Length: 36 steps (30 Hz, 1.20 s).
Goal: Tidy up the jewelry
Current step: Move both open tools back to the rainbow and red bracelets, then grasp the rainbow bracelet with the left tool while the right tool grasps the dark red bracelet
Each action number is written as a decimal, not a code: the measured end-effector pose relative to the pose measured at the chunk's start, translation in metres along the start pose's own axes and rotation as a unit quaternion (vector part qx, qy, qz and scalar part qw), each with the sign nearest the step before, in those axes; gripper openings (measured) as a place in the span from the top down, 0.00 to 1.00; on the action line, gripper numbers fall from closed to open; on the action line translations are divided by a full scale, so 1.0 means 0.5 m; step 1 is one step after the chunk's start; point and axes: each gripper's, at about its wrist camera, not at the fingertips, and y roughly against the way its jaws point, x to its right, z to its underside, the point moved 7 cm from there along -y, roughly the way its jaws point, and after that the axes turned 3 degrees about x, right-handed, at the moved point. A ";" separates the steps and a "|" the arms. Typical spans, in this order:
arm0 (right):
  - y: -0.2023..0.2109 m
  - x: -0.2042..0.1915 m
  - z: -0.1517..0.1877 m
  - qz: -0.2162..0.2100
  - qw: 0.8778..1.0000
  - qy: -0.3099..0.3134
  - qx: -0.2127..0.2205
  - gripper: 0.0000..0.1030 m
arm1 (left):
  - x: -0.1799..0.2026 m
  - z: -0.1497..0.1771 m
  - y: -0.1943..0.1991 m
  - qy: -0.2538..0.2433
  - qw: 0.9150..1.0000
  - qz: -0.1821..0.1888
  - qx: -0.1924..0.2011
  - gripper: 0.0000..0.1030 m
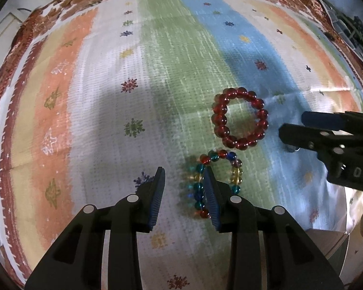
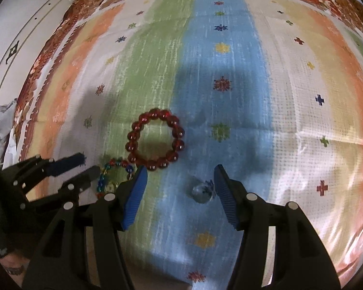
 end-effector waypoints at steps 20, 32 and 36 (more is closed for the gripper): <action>-0.077 0.010 -0.024 0.011 1.000 0.005 -0.021 0.83 | 0.048 0.010 -0.048 -0.061 0.998 0.001 -0.021 0.83; -0.032 -0.015 -0.015 0.002 1.000 0.028 -0.008 0.85 | 0.048 -0.013 0.023 -0.048 0.997 0.058 0.009 0.91; -0.011 -0.016 -0.013 0.003 1.000 0.030 0.002 0.85 | 0.056 -0.021 0.047 -0.046 0.996 0.075 0.019 0.91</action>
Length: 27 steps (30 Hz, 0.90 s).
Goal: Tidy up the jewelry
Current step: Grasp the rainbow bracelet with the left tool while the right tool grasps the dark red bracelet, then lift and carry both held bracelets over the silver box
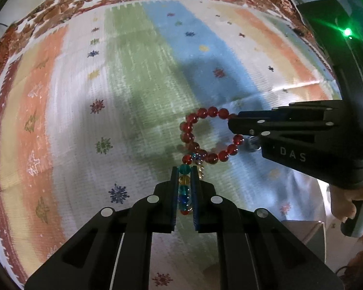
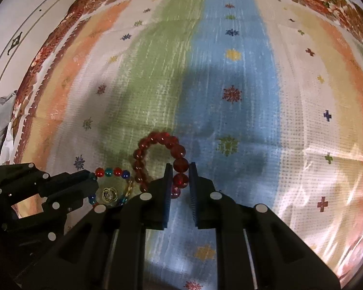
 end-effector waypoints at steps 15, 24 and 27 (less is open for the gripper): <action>0.084 -0.033 0.014 0.003 0.999 0.026 0.036 0.86 | 0.022 -0.018 0.068 0.015 0.998 0.027 0.045 0.91; 0.155 -0.041 0.031 -0.004 0.997 0.018 0.068 0.86 | 0.039 0.002 0.131 0.020 0.996 0.046 0.075 0.91; 0.188 -0.051 0.038 -0.014 0.996 0.013 0.084 0.86 | 0.053 0.021 0.155 0.017 0.995 0.054 0.084 0.91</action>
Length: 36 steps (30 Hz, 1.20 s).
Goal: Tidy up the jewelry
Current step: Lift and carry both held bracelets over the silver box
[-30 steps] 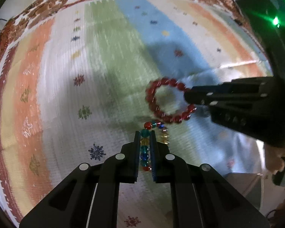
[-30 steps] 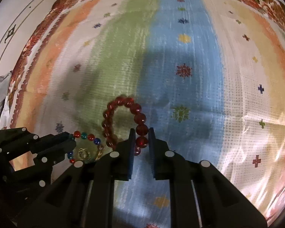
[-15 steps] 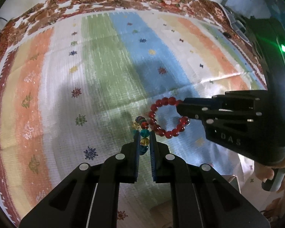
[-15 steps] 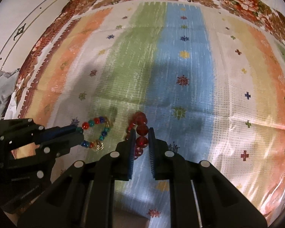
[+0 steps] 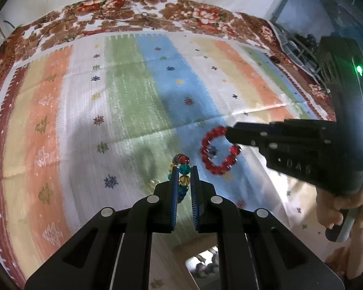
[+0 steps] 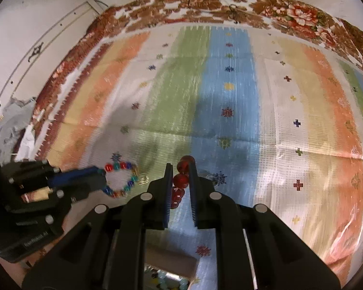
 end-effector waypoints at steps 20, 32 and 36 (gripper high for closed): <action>0.159 -0.082 0.088 -0.040 0.997 0.028 0.064 0.86 | 0.072 0.067 0.100 -0.002 0.998 0.038 0.054 0.91; 0.173 -0.088 0.189 -0.049 0.997 0.039 0.047 0.86 | 0.101 0.145 0.105 -0.008 0.998 0.046 0.042 0.91; 0.167 -0.088 0.207 -0.051 0.997 0.038 0.039 0.86 | 0.109 0.161 0.099 -0.015 0.998 0.041 0.033 0.91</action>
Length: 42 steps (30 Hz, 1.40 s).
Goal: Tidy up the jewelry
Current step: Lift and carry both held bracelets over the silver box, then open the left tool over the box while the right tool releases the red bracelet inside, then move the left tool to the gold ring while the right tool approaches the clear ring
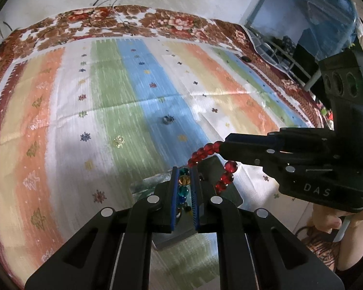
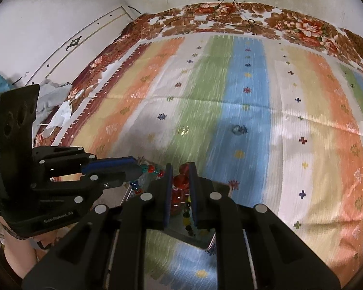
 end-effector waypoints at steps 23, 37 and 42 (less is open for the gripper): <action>-0.108 0.113 -0.049 0.046 0.996 -0.050 -0.058 0.51 | -0.165 -0.057 -0.127 0.022 0.991 -0.099 -0.087 0.79; -0.203 0.169 -0.083 0.083 0.990 -0.058 -0.095 0.48 | -0.212 -0.070 -0.192 0.025 0.985 -0.118 -0.122 0.79; -0.221 0.188 -0.088 0.091 0.988 -0.067 -0.103 0.48 | -0.223 -0.077 -0.204 0.032 0.984 -0.120 -0.126 0.79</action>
